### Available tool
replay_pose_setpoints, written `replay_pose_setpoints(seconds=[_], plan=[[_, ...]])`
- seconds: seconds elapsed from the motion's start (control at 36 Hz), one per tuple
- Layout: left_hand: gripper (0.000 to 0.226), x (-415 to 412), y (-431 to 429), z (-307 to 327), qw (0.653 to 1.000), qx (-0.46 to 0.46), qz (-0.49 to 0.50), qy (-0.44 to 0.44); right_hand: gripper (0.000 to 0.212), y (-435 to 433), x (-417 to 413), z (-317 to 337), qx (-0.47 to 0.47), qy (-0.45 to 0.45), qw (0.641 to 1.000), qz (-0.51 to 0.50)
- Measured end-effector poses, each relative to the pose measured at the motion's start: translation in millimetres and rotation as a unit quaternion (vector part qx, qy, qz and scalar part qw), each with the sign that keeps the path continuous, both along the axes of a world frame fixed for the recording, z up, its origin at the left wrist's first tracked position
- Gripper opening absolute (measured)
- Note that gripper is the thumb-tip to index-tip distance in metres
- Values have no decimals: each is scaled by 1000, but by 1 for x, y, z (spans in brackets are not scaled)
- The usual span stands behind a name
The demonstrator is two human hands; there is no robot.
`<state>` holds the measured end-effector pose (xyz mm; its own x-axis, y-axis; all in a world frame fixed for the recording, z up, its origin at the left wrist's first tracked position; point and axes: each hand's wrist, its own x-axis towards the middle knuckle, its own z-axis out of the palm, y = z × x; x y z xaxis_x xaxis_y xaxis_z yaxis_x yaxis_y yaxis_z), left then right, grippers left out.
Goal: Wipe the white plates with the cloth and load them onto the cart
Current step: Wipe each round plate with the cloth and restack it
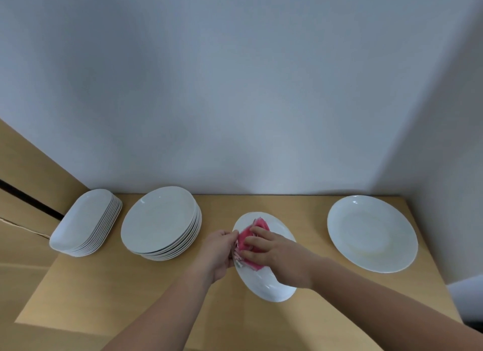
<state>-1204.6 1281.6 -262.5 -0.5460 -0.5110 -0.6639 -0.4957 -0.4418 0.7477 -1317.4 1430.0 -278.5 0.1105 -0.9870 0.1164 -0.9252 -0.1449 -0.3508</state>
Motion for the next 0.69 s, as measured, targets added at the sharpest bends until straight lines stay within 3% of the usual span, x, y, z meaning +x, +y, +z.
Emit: replay_pose_setpoints(seconds=[0.22,0.53,0.69], plan=[[24,-5,-2,-2,1000,-10,8,-26,60,19,10,-7,22,28,999,38],[27,-2,0,-10,998,-33,-25,-46,49,55,27,-41,-36,109,993,-30],[34,-2,-2,-13,994,-71,-55,-59,42,63,22,-51,-38,85,995,-42]])
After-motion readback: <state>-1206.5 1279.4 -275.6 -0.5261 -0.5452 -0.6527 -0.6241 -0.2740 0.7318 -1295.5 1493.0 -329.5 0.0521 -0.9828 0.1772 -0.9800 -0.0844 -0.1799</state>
